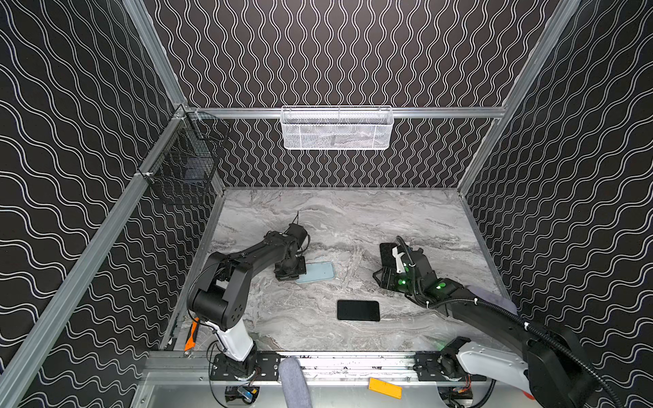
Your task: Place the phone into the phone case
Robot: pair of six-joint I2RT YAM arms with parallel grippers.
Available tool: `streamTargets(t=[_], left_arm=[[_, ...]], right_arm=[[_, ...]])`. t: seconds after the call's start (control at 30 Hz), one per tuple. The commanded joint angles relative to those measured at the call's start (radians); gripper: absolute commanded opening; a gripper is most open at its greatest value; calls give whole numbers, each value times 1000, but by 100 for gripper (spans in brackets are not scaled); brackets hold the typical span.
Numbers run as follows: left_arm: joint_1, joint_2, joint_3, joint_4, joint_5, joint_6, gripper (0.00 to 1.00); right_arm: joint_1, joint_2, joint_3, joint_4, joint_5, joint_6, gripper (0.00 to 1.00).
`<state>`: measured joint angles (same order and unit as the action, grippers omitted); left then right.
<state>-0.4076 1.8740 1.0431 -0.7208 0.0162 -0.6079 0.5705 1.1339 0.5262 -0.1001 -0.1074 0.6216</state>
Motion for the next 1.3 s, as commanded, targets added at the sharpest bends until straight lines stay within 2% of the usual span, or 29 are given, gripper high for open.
streamTargets(t=[0.0,0.2,0.23,0.57,0.6,0.73,0.83,1.0,1.13,1.27], left_arm=[[1,8,-14,94,42,-39,0],[1,17,23,77,-23,9,0],[2,18,32,65,-40,20,3],[1,15,104,17,-102,115,55],[1,-3,102,17,-98,117,57],[-11,-150,69,6,-10,106,81],[-83,-279,32,-10,65,107,97],[-227,-409,-86,25,219,63,98],[-289,-483,-255,217,358,-63,98],[-344,-489,-336,365,429,-113,98]], right_arm=[[2,-1,2,0,13,10,64],[1,10,27,-44,24,-15,65],[2,13,29,-49,26,-16,65],[1,50,64,-103,39,-11,67],[1,53,74,-114,40,-17,67],[2,48,126,-207,38,-49,69],[1,5,112,-239,18,-62,73],[1,-84,54,-264,-55,-26,76],[1,-139,14,-311,-83,49,76],[2,-170,-25,-335,-116,117,75]])
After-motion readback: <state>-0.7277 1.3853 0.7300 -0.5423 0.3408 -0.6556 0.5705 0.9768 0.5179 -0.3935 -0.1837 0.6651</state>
